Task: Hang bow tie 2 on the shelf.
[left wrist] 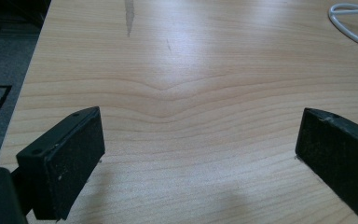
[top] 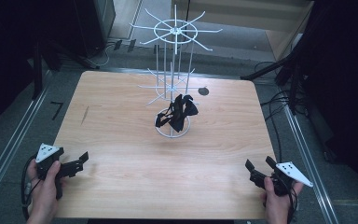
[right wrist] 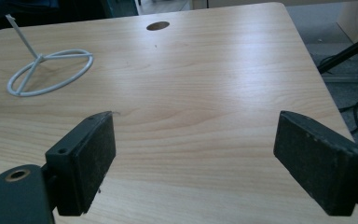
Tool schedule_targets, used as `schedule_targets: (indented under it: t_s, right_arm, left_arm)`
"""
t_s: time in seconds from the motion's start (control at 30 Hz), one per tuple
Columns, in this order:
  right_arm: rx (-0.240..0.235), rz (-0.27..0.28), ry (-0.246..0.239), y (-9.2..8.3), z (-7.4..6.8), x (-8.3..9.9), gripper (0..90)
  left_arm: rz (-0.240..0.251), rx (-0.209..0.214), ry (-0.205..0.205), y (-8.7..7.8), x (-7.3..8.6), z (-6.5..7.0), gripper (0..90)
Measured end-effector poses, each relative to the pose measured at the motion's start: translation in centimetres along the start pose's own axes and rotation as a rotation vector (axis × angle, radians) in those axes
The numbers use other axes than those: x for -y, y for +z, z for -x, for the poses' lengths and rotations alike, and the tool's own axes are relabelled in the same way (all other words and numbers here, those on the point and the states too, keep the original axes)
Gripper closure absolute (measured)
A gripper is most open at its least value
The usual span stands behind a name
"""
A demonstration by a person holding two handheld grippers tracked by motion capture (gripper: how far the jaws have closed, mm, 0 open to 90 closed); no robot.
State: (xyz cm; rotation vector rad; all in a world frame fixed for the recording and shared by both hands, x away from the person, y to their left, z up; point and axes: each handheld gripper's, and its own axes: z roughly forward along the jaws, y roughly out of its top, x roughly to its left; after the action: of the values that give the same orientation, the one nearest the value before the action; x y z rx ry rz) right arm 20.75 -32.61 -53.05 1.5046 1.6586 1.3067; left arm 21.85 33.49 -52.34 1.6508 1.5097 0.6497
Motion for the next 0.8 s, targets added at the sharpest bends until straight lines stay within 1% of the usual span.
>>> schedule_targets:
  t_s: [0.03, 0.1, 0.17, 0.23, 0.27, 0.3, 0.33, 0.37, 0.4, 0.43, 0.47, 0.53, 0.57, 0.63, 0.67, 0.8]
  right_arm:
    - [0.003, 0.001, -0.010, -0.1, 0.2, 0.1, 13.2]
    - [0.014, -0.005, -0.005, -0.4, 0.6, 0.3, 13.2]
    - [0.021, -0.010, 0.002, -0.7, 1.0, 0.5, 13.2]
    - [0.032, -0.010, 0.021, -1.2, 1.7, 0.7, 13.3]
    - [0.032, -0.010, 0.021, -1.2, 1.7, 0.7, 13.3]
    - [0.040, -0.013, 0.018, -1.7, 2.1, 0.9, 13.3]
    - [0.040, -0.013, 0.018, -1.7, 2.1, 0.9, 13.3]
    - [0.047, -0.017, 0.014, -2.0, 2.7, 1.2, 13.3]
    - [0.053, -0.021, 0.024, -2.2, 2.9, 1.3, 13.4]
    - [0.053, -0.021, 0.024, -2.2, 2.9, 1.3, 13.4]
    - [0.061, -0.025, 0.023, -2.5, 3.3, 1.5, 13.4]
    - [0.067, -0.028, 0.022, -2.6, 3.5, 1.7, 13.4]
    - [0.068, -0.036, 0.022, -2.9, 3.8, 1.9, 13.6]
    - [0.052, -0.038, 0.029, -3.2, 4.0, 2.0, 13.6]
    - [0.052, -0.038, 0.029, -3.2, 4.0, 2.0, 13.6]
    - [0.051, -0.045, 0.014, -3.6, 4.3, 2.3, 13.5]
  left_arm:
    - [0.000, 0.000, -0.001, 0.0, 0.0, 0.0, 1.5]
    - [0.000, 0.000, -0.001, 0.0, 0.0, 0.0, 1.5]
    - [0.001, 0.000, -0.001, 0.0, 0.0, 0.0, 1.5]
    - [0.000, 0.003, -0.001, 0.0, 0.0, -0.1, 1.5]
    - [0.000, 0.003, -0.001, 0.0, 0.0, -0.1, 1.5]
    - [-0.001, 0.003, 0.000, 0.0, 0.0, -0.1, 1.5]
    - [-0.002, 0.004, 0.000, -0.1, 0.0, -0.1, 1.5]
    - [-0.003, 0.003, -0.003, 0.0, 0.0, -0.1, 1.6]
    - [-0.002, 0.003, -0.003, 0.0, 0.0, -0.1, 1.5]
    - [-0.002, 0.003, -0.003, 0.0, 0.0, -0.1, 1.5]
    - [-0.002, 0.002, -0.004, 0.0, 0.0, -0.1, 1.5]
    - [-0.001, 0.004, -0.004, -0.1, 0.0, -0.1, 1.5]
    - [0.001, 0.001, -0.005, -0.1, 0.0, -0.1, 1.5]
    - [0.002, 0.002, -0.007, -0.1, 0.0, -0.1, 1.5]
    - [0.002, 0.002, -0.007, -0.1, 0.0, -0.1, 1.5]
    - [0.004, 0.003, -0.013, -0.1, 0.0, -0.2, 1.5]
